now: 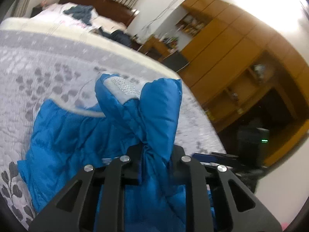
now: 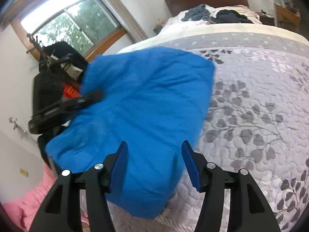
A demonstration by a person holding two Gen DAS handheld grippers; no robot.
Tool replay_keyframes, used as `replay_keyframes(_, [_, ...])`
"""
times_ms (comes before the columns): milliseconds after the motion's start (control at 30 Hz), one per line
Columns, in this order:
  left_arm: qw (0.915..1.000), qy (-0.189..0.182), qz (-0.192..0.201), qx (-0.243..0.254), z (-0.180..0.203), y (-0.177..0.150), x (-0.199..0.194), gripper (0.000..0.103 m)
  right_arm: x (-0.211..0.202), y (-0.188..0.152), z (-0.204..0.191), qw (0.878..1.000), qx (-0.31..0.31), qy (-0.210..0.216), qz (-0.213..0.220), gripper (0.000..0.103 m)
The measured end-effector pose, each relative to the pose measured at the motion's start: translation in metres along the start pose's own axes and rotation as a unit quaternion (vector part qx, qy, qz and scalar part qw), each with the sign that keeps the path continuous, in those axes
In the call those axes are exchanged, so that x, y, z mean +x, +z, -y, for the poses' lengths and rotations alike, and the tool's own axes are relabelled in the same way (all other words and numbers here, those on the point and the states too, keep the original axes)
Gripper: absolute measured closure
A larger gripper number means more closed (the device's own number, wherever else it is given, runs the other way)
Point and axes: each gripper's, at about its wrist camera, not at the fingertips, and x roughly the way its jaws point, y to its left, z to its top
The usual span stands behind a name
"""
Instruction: Fold large clothes
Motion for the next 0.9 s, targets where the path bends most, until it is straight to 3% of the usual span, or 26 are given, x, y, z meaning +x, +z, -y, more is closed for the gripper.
replay_keyframes(167, [0.9983,-0.029,0.032,0.040,0.025,-0.001,-0.038,0.088,-0.004,0.001,-0.004,1.000,-0.005,0.011,0.012,0.043])
replay_keyframes(300, [0.9965,-0.039,0.056,0.048,0.022,-0.009,-0.069,0.088,0.001,-0.001,-0.016,1.000,-0.019,0.017,0.007,0.043])
replay_keyframes(467, [0.9970,-0.035,0.069,-0.003,-0.022,-0.020,-0.089,0.088,0.014,-0.006,-0.037,0.999,-0.044,0.015,-0.012,0.040])
replay_keyframes(633, [0.9967,-0.016,0.048,-0.063,-0.084,-0.033,-0.079,0.088,0.042,-0.013,-0.056,0.997,-0.063,0.003,-0.047,0.040])
replay_keyframes(733, [0.9937,-0.033,0.041,-0.099,-0.121,-0.037,-0.074,0.088,0.054,-0.017,-0.063,0.996,-0.066,-0.004,-0.059,0.034])
replay_keyframes(900, [0.9948,-0.023,0.037,-0.092,-0.137,-0.046,-0.066,0.083,0.069,-0.023,-0.069,0.995,-0.072,-0.032,-0.061,0.030])
